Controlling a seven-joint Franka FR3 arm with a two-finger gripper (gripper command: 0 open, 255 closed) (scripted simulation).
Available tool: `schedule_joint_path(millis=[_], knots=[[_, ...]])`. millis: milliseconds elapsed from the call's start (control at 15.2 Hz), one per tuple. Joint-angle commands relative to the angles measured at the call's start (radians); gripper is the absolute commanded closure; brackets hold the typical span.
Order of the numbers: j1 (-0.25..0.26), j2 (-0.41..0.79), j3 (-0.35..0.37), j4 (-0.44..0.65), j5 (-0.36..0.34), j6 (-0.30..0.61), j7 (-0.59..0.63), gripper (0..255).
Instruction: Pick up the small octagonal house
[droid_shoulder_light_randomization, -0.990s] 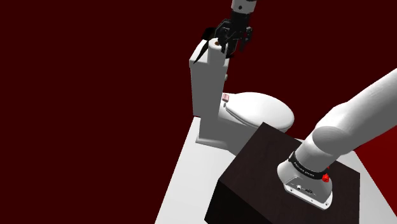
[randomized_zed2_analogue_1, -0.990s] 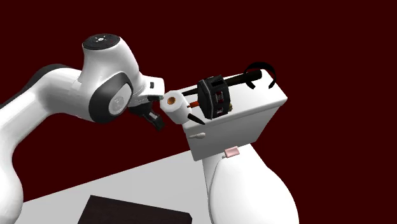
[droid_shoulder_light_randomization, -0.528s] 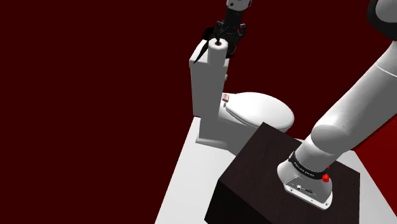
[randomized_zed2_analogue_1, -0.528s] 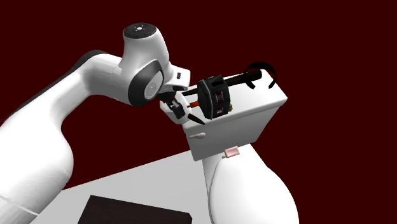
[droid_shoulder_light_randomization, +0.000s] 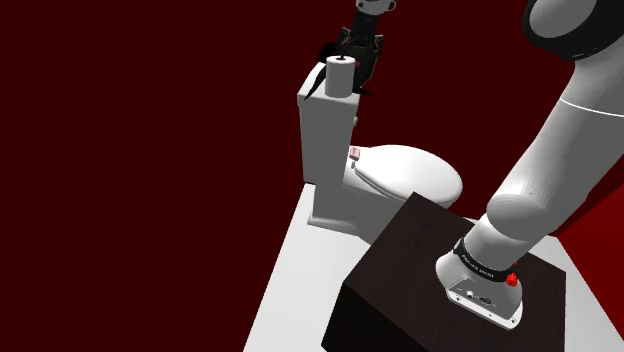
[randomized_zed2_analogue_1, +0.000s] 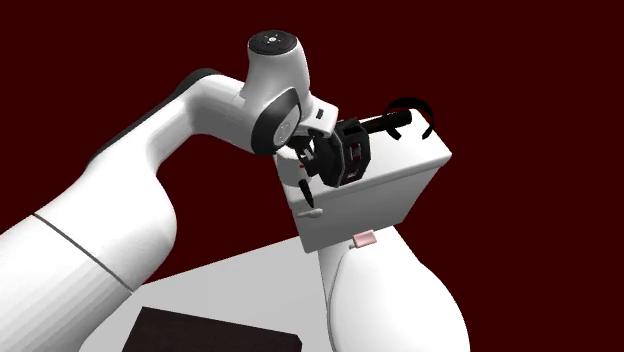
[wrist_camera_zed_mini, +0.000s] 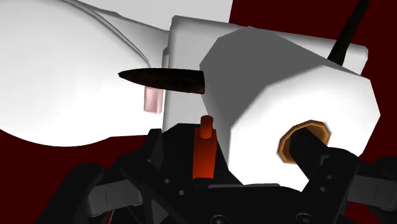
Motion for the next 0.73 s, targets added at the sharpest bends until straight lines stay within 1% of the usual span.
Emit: schedule_joint_path(millis=[0,264,396,462,594,660], knots=[[-0.004,0.005,-0.004,-0.022,0.0,0.027,0.003,0],[-0.004,0.006,-0.003,-0.074,-0.001,0.08,0.004,0],[-0.005,0.007,-0.003,-0.081,-0.001,0.088,0.004,0],[-0.003,-0.007,-0.002,-0.102,-0.002,0.095,0.007,255],[-0.01,-0.041,-0.007,-0.171,0.0,0.131,-0.006,255],[-0.011,-0.054,-0.008,-0.176,0.0,0.123,-0.007,255]])
